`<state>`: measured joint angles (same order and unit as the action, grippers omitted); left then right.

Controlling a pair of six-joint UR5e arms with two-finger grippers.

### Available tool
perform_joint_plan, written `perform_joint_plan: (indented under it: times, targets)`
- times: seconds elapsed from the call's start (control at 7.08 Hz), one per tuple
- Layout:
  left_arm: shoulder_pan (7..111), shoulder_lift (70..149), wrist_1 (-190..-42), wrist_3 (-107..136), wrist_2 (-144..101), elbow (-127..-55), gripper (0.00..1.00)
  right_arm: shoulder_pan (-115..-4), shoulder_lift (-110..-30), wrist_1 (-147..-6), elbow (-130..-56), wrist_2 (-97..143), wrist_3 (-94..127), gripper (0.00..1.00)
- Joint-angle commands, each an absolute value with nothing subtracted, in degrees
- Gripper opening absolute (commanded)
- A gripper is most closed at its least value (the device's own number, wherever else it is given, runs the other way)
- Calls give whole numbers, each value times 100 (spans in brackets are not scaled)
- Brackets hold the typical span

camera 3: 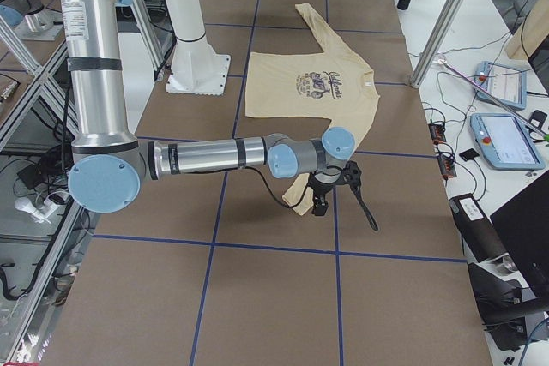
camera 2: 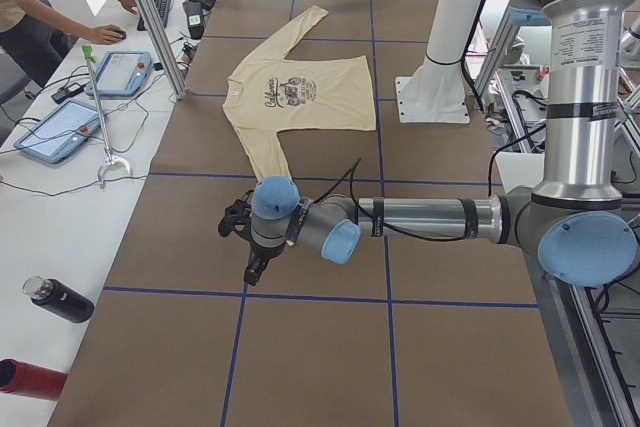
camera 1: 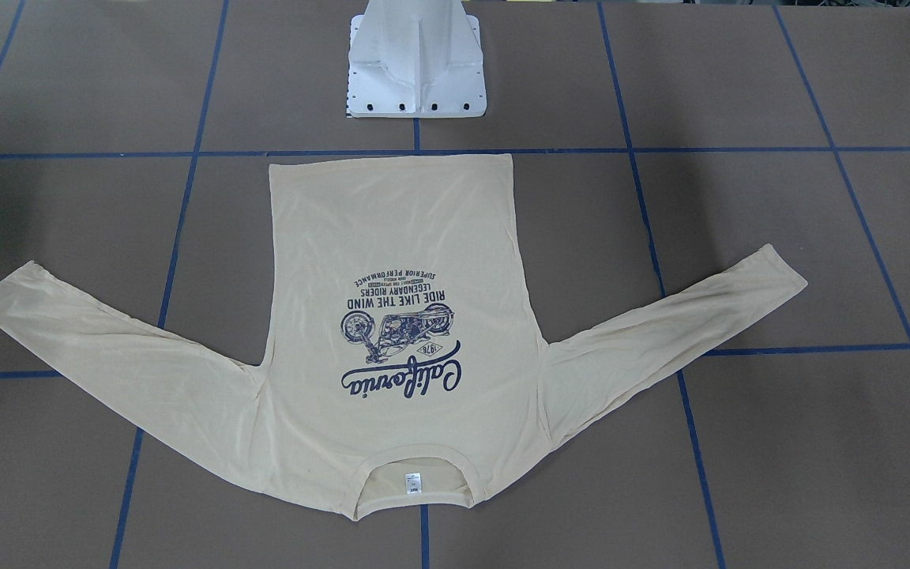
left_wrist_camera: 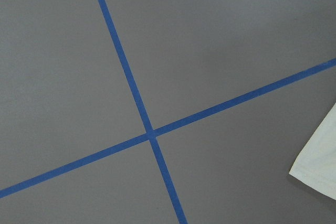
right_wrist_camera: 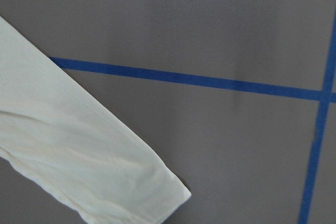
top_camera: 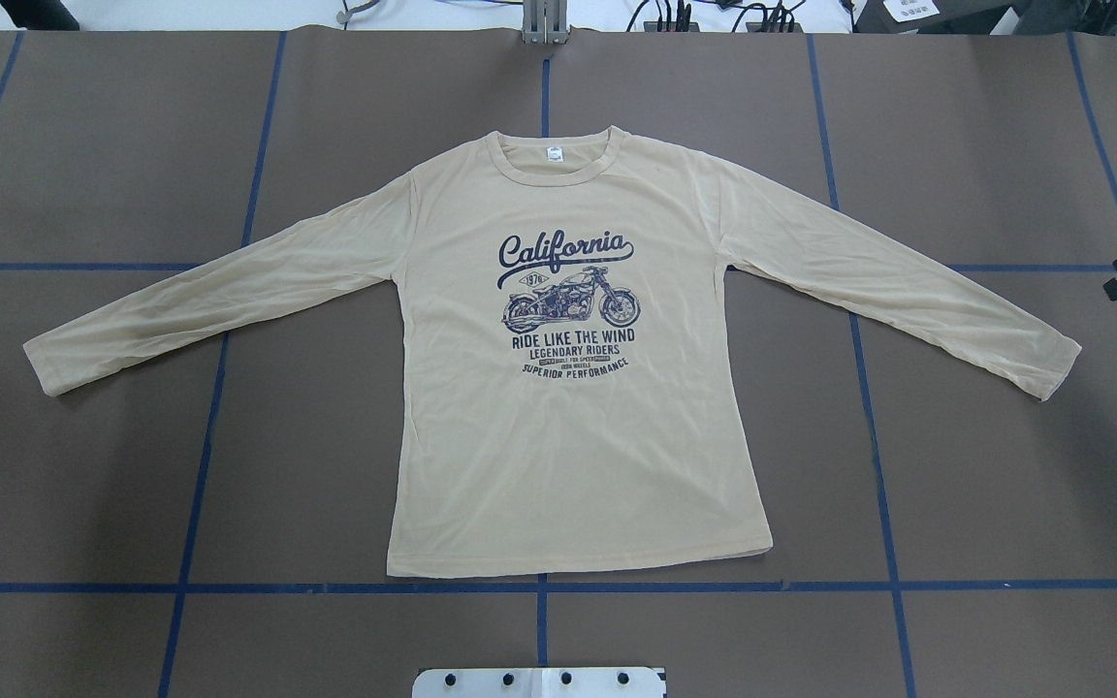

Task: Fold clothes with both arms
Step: 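Lower the right gripper to the cuff of the sleeve nearest it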

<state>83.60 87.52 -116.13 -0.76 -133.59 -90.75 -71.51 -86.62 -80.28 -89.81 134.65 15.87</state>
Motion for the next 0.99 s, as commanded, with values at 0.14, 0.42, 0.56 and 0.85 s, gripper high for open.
perform_joint_plan:
  times: [0.14,0.42,0.56,0.85]
  targets:
    - [8367,8702,-11908,-70,-13359,-9097,100,-6706,-8927,-6621,-8736,13394,3251,100]
    - [8367,8692,-11927,-70,-13359,-9140,100,-6697,-9097,-6337,-8719,13403,3531,100]
    - [8367,8684,-11927,-70,-13359,-9167,100,-6645,-9097,-6337,-8693,13403,3777,100]
    - [8367,8684,-11927,-70,-13359,-9176,100,-6548,-8991,-6328,-8482,13359,3823,99]
